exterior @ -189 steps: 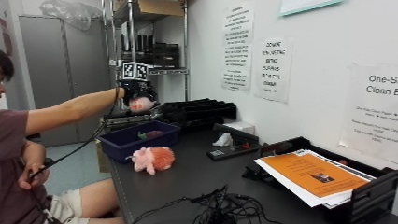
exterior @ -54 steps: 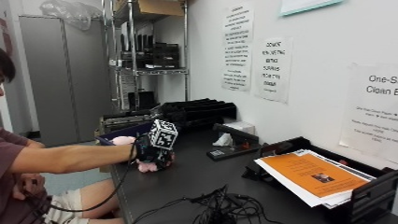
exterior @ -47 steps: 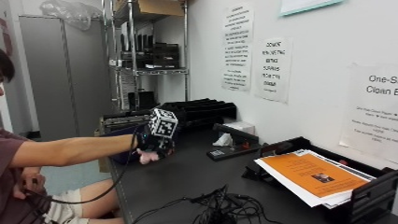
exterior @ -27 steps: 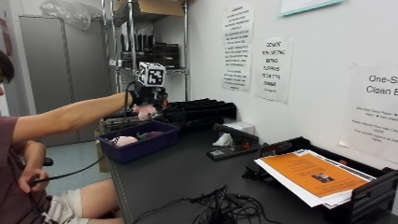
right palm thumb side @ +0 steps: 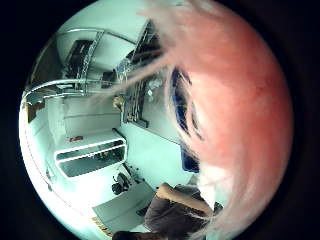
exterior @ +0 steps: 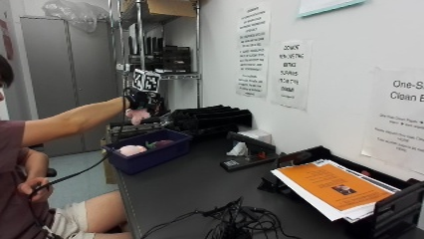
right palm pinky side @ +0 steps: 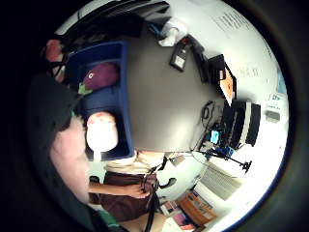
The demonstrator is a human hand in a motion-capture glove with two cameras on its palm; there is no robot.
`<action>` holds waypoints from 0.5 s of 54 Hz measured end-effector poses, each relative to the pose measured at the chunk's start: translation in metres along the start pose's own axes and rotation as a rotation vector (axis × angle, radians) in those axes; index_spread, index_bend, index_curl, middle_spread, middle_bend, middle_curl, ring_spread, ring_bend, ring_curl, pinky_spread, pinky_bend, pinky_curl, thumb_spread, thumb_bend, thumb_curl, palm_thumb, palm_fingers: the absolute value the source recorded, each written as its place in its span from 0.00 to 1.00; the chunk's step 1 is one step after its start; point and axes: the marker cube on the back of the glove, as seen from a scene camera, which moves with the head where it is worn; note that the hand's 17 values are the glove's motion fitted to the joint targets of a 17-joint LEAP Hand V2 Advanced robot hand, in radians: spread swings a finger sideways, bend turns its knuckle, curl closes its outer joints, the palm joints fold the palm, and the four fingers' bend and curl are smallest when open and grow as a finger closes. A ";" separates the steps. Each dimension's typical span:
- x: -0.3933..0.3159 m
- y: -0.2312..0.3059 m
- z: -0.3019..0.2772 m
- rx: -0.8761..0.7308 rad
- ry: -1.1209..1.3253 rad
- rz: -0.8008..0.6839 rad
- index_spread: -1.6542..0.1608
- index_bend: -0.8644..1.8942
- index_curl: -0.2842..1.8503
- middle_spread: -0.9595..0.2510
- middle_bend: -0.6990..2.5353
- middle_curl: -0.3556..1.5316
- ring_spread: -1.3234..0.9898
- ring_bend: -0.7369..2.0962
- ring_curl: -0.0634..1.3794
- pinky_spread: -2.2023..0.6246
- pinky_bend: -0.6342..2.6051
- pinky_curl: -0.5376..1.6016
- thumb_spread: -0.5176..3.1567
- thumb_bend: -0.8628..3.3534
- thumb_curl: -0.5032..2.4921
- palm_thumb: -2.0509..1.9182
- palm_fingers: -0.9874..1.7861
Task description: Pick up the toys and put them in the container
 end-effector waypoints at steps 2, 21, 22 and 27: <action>-0.006 -0.001 0.004 0.020 -0.028 -0.007 0.76 0.40 0.25 0.55 0.55 0.65 0.43 0.84 0.45 0.66 0.56 0.46 0.38 0.24 0.43 0.70 0.57; -0.006 0.017 0.029 -0.255 -0.111 -0.103 0.85 0.31 0.22 0.68 0.34 0.57 0.46 0.77 0.41 0.70 0.64 0.49 0.47 0.19 0.39 0.62 0.20; -0.005 0.017 0.029 -0.244 -0.123 -0.107 0.86 0.31 0.22 0.71 0.33 0.56 0.47 0.76 0.40 0.71 0.64 0.49 0.48 0.19 0.38 0.62 0.19; 0.005 0.016 0.024 -0.170 -0.145 -0.101 0.87 0.32 0.21 0.79 0.28 0.51 0.51 0.67 0.34 0.74 0.62 0.47 0.49 0.19 0.36 0.58 0.18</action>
